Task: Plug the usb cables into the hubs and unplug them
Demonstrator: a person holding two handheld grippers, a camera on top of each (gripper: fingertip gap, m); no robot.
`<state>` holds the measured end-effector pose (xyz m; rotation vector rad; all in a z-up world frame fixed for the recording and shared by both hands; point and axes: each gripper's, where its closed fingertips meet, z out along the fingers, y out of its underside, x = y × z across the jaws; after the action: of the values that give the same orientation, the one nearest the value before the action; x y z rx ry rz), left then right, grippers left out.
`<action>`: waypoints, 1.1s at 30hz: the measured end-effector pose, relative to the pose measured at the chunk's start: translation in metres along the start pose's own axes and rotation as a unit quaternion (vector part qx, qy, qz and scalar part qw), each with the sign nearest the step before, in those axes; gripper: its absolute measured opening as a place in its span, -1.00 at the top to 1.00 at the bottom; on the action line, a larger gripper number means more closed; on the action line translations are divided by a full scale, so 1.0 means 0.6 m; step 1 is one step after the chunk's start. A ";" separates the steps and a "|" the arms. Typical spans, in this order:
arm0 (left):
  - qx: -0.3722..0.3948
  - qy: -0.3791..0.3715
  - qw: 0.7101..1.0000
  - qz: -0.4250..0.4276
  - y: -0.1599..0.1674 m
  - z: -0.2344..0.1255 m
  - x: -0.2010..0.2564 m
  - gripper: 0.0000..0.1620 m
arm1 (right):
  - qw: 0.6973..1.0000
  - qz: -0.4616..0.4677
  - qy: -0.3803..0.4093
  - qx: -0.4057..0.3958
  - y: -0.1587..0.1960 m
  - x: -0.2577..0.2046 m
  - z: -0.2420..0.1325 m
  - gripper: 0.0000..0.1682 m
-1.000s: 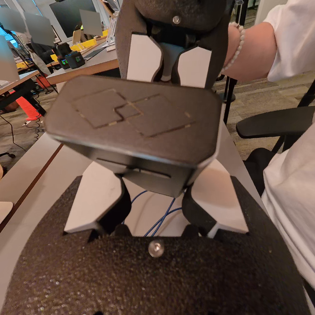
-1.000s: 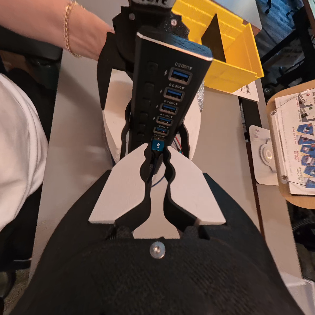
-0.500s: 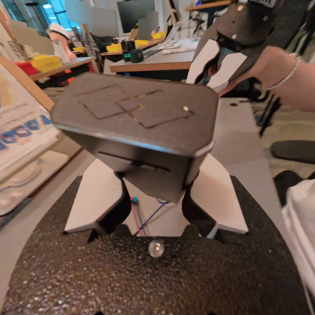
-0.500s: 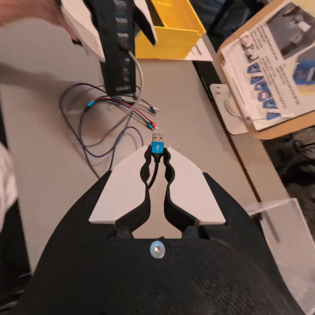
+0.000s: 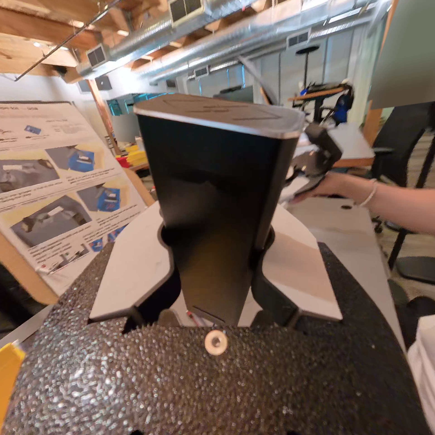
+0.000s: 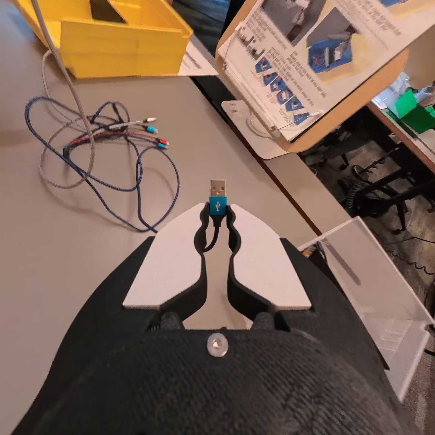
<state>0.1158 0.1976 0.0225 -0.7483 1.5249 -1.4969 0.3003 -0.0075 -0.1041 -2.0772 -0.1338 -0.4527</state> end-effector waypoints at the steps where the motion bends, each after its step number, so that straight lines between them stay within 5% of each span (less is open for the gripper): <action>1: 0.012 0.004 1.000 -0.008 -0.008 0.001 0.003 0.07 | 1.000 -0.005 -0.011 -0.011 0.008 -0.012 0.013 0.83; 9: -0.064 -0.036 0.996 0.044 0.031 0.051 -0.004 0.07 | 0.996 0.028 -0.083 0.026 -0.018 -0.106 0.074 0.73; 13: -0.070 -0.027 0.995 0.058 0.027 0.068 0.004 0.07 | 0.993 0.043 -0.085 0.075 -0.069 -0.128 0.045 0.49; 16: -0.077 -0.030 0.994 0.065 0.029 0.074 0.001 0.07 | 0.975 0.023 -0.169 0.140 -0.112 -0.199 0.018 0.50; 20: -0.070 -0.036 0.995 0.055 0.023 0.076 -0.008 0.07 | 0.973 -0.065 -0.217 0.041 -0.032 -0.272 0.081 0.46; 24: -0.067 -0.036 0.995 0.057 0.015 0.072 -0.008 0.07 | 0.970 -0.085 -0.225 0.039 0.005 -0.298 0.134 0.62; 33: -0.086 -0.039 0.994 0.055 0.028 0.058 -0.010 0.07 | 0.958 -0.160 -0.239 -0.021 0.061 -0.323 0.203 0.58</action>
<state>0.1515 0.1884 0.0095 -0.7997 1.6232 -1.2525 0.1635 0.0934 -0.2617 -2.1802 -0.7587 -0.1341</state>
